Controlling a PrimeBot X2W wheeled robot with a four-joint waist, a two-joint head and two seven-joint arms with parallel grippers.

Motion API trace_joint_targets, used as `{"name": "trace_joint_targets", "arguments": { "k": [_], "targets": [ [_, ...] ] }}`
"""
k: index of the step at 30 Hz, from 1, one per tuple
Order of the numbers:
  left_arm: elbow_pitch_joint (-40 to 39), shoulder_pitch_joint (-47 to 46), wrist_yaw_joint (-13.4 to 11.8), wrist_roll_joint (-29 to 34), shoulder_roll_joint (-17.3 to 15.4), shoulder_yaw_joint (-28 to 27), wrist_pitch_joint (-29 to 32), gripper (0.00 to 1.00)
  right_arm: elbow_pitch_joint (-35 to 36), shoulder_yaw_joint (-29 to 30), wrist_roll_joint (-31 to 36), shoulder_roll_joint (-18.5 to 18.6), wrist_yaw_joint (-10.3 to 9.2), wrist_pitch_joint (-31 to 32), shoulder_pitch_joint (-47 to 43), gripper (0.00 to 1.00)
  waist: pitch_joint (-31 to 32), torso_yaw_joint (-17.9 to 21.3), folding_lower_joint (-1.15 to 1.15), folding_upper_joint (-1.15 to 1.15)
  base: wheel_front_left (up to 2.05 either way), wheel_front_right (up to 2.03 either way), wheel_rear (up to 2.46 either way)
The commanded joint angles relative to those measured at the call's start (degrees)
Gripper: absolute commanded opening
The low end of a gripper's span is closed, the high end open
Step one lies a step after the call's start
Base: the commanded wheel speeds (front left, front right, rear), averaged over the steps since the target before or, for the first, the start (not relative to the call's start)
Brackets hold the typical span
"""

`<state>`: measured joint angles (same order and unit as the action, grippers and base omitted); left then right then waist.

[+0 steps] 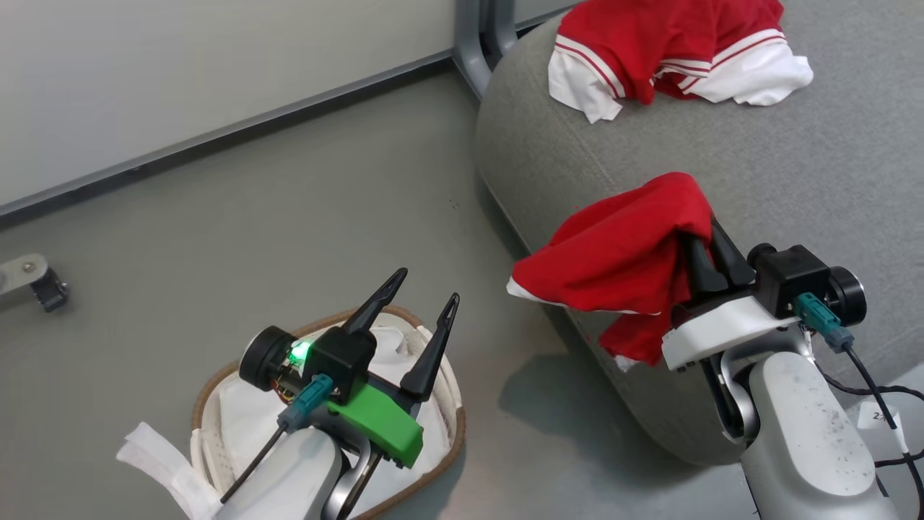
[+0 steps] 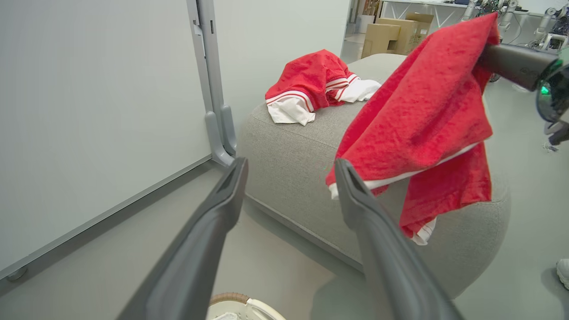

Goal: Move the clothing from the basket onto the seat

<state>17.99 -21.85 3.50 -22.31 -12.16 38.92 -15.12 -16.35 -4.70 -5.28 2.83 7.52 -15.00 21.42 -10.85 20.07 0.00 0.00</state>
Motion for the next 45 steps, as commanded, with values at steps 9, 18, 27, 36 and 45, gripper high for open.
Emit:
{"name": "trace_joint_targets", "arguments": {
  "k": [9,18,27,36,45],
  "targets": [
    [0.6,-2.1,0.9,1.7,1.1,0.2,0.0,1.0,0.2,3.1,1.3,0.1,-0.06,-0.3,2.8,0.0,-5.7,1.2,0.0,0.0,0.0,0.0,0.0],
    [0.1,-2.8,1.1,2.9,3.4,0.3,0.0,1.0,0.4,11.6,7.8,1.2,-0.06,-0.3,13.0,0.0,-9.3,-3.6,0.0,0.0,0.0,0.0,0.0],
    [-0.4,-4.5,1.2,4.8,3.3,1.0,0.0,1.0,-4.9,18.1,9.9,12.8,-0.06,1.5,29.6,0.0,-14.6,-8.6,0.0,0.0,0.0,0.0,0.0],
    [-1.2,-7.7,1.3,7.0,3.3,2.4,0.0,1.0,-9.0,25.7,13.7,25.8,-0.06,6.0,38.3,0.0,-20.5,-13.4,0.0,0.0,0.0,0.0,0.0],
    [-2.2,-9.4,1.0,6.5,3.5,2.5,0.1,1.0,-20.3,33.0,17.9,25.7,-0.07,3.9,33.8,0.0,-26.1,-16.7,0.0,0.0,0.0,0.0,0.0]
  ]
}}
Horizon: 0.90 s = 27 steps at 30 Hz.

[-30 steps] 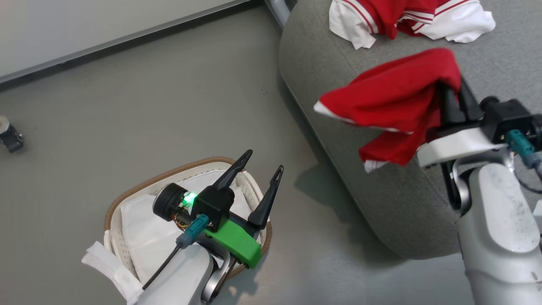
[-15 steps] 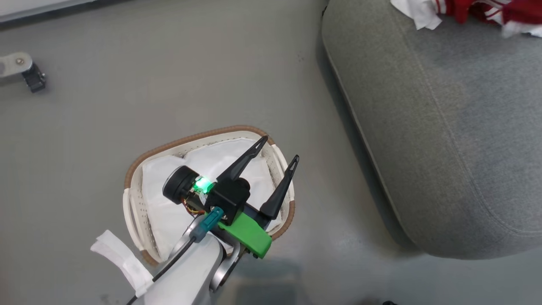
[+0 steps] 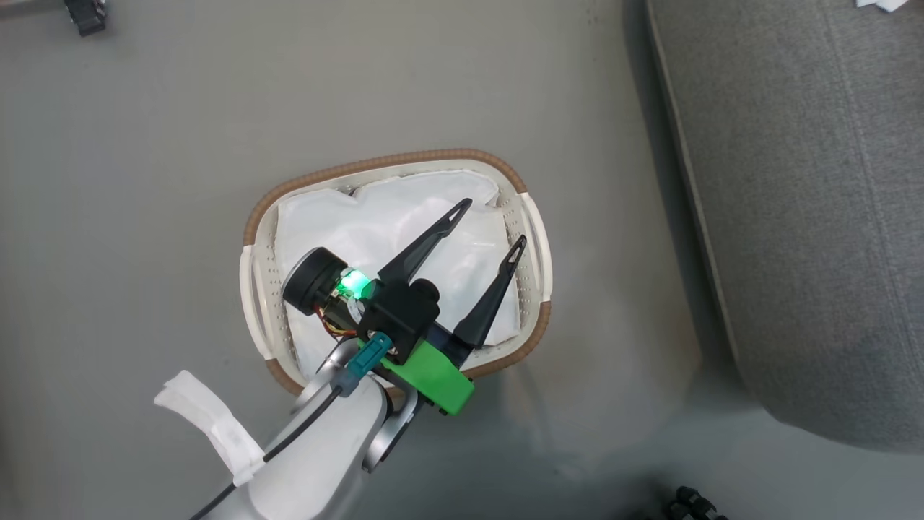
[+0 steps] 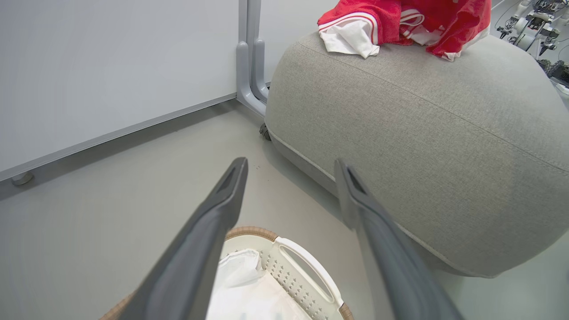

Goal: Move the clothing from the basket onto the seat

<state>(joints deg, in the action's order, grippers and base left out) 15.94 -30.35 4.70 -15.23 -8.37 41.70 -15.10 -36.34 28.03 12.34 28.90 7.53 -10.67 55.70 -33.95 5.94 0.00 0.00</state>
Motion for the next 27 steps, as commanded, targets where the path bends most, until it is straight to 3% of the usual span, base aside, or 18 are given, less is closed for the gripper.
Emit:
{"name": "trace_joint_targets", "arguments": {
  "k": [1,8,9,12,13,14,27],
  "targets": [
    [-0.2,-1.1,-0.2,-0.5,-0.4,-0.3,0.0,1.0,-1.6,0.9,0.5,-0.9,-0.07,-0.8,-0.9,0.0,-3.3,-2.6,0.0,0.0,0.0,0.0,0.0],
    [-0.5,-1.5,-0.5,0.1,-1.4,-0.3,0.0,1.0,-9.7,3.5,3.2,-4.6,-0.08,-3.3,-1.1,0.0,-4.3,-2.3,0.0,0.0,0.0,0.0,0.0],
    [-0.5,-1.4,-0.6,0.1,-1.5,-0.3,0.0,1.0,-10.2,3.7,3.5,-5.1,-0.08,-3.7,-0.9,0.07,-4.1,-2.0,0.0,0.0,0.0,0.0,0.0],
    [-0.5,-1.2,-0.8,-0.2,-1.7,-0.2,0.1,1.0,-10.7,4.0,3.9,-6.9,-0.08,-4.3,-0.8,0.48,-3.7,-1.0,0.0,0.0,0.0,0.0,0.0],
    [-0.5,-1.1,-0.8,-0.4,-1.8,-0.2,0.1,1.0,-10.6,3.8,3.9,-7.6,-0.08,-4.4,-1.1,0.89,-3.5,-0.7,0.0,0.0,0.0,0.0,0.0],
    [-0.5,-0.9,-0.9,-0.6,-1.9,-0.2,0.1,1.0,-10.3,3.7,4.0,-8.3,-0.08,-4.5,-1.5,1.0,-3.3,-0.4,0.0,0.0,0.0,0.0,0.0],
    [0.5,0.3,-1.8,-2.7,-2.0,-1.9,0.0,1.0,-0.1,-2.0,0.4,-15.7,-0.08,-4.6,-10.5,1.0,1.9,2.8,0.0,0.0,0.0,0.0,0.0]
  ]
}}
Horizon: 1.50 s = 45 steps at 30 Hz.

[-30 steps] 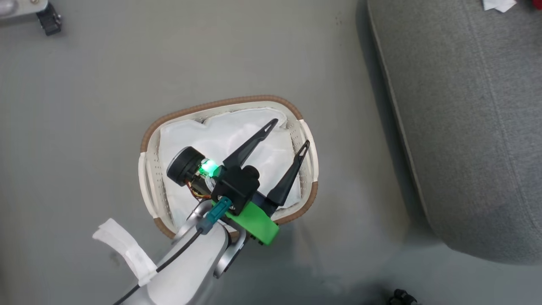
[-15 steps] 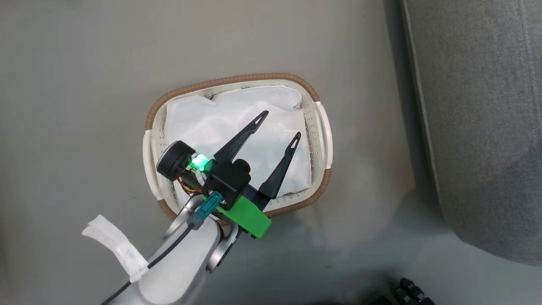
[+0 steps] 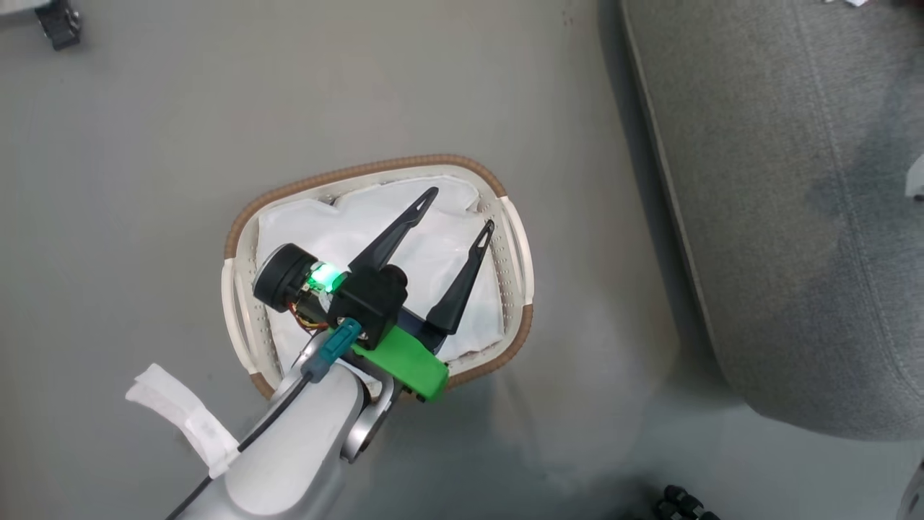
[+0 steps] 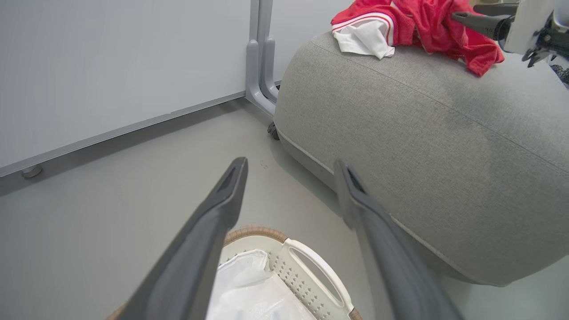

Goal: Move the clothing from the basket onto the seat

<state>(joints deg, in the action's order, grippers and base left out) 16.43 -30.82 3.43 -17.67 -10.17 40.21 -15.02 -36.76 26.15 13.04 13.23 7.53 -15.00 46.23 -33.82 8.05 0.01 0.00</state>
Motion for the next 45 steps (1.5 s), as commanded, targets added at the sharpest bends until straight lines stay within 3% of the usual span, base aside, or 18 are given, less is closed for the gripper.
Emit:
{"name": "trace_joint_targets", "arguments": {
  "k": [1,11,24,37,45],
  "targets": [
    [0.1,1.0,-0.5,-0.5,-0.1,-0.6,-0.1,1.0,0.8,-0.4,-0.6,-0.1,-0.07,-0.3,-1.7,1.0,2.4,0.6,-0.01,0.0,0.0,0.0,0.0],
    [-0.2,4.0,-0.9,-2.1,1.3,-5.8,-0.1,1.0,4.7,-5.0,-3.8,-0.4,-0.08,-0.3,-5.2,1.0,9.9,-1.6,-0.01,0.0,0.0,0.0,0.0],
    [-0.5,12.0,-1.1,-2.6,3.9,-18.7,-0.1,1.0,8.1,-13.1,-8.0,-3.4,-0.07,-0.3,-9.1,1.0,20.0,-7.4,-0.01,0.0,0.0,0.0,0.0],
    [-1.6,21.2,-1.5,-0.4,6.3,-30.1,-0.1,1.0,14.9,-19.2,-12.1,-9.6,-0.08,-0.3,-22.7,1.0,25.0,-12.7,-0.01,0.0,0.0,0.0,0.0],
    [-2.2,26.3,-0.9,-0.4,6.9,-34.5,-0.1,1.0,17.6,-25.4,-17.3,-10.1,-0.07,-0.3,-31.0,1.0,26.8,-13.4,-0.01,0.0,0.0,0.0,0.0]
  ]
}}
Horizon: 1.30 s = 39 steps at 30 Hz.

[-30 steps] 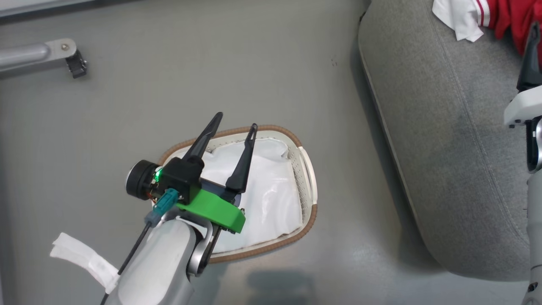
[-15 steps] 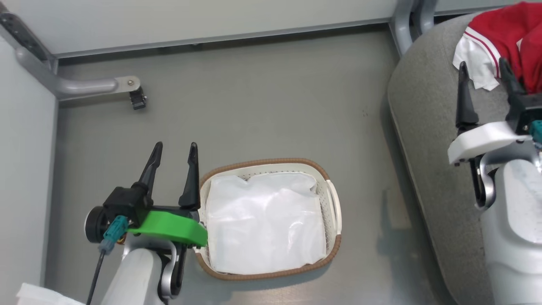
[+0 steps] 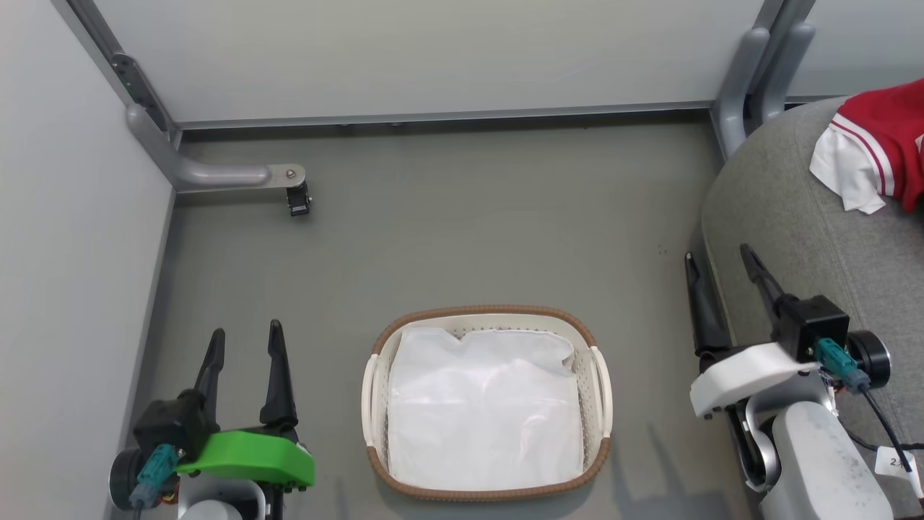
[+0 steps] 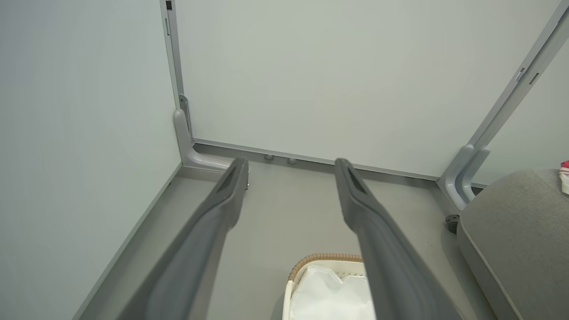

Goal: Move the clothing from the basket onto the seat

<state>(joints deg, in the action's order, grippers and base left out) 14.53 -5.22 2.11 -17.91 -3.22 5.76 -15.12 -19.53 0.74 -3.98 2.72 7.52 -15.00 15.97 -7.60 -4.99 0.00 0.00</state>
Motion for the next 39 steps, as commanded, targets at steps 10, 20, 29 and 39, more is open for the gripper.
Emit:
{"name": "trace_joint_targets", "arguments": {
  "k": [10,20,29,39],
  "targets": [
    [-0.4,4.1,1.0,-0.2,0.3,-0.3,0.0,1.0,3.4,-2.7,-3.4,0.3,-0.06,-0.3,-6.5,1.0,1.7,0.5,0.0,0.0,0.0,0.0,0.0],
    [-0.7,5.9,0.1,-1.7,0.3,0.8,0.0,1.0,4.0,-3.0,-4.9,0.3,-0.06,-0.3,-8.2,1.0,2.8,1.1,0.0,0.0,0.0,0.0,0.0],
    [-0.3,5.6,-0.1,-1.7,0.3,1.3,0.0,1.0,4.1,-3.2,-5.4,0.3,-0.06,-0.3,-8.5,1.0,3.1,0.7,0.0,0.0,0.0,0.0,0.0],
    [-0.3,5.4,0.0,-1.6,0.3,1.3,0.0,1.0,4.3,-3.2,-5.8,0.3,-0.06,-0.3,-8.5,1.0,3.2,0.6,0.0,0.0,0.0,0.0,0.0]
  ]
}}
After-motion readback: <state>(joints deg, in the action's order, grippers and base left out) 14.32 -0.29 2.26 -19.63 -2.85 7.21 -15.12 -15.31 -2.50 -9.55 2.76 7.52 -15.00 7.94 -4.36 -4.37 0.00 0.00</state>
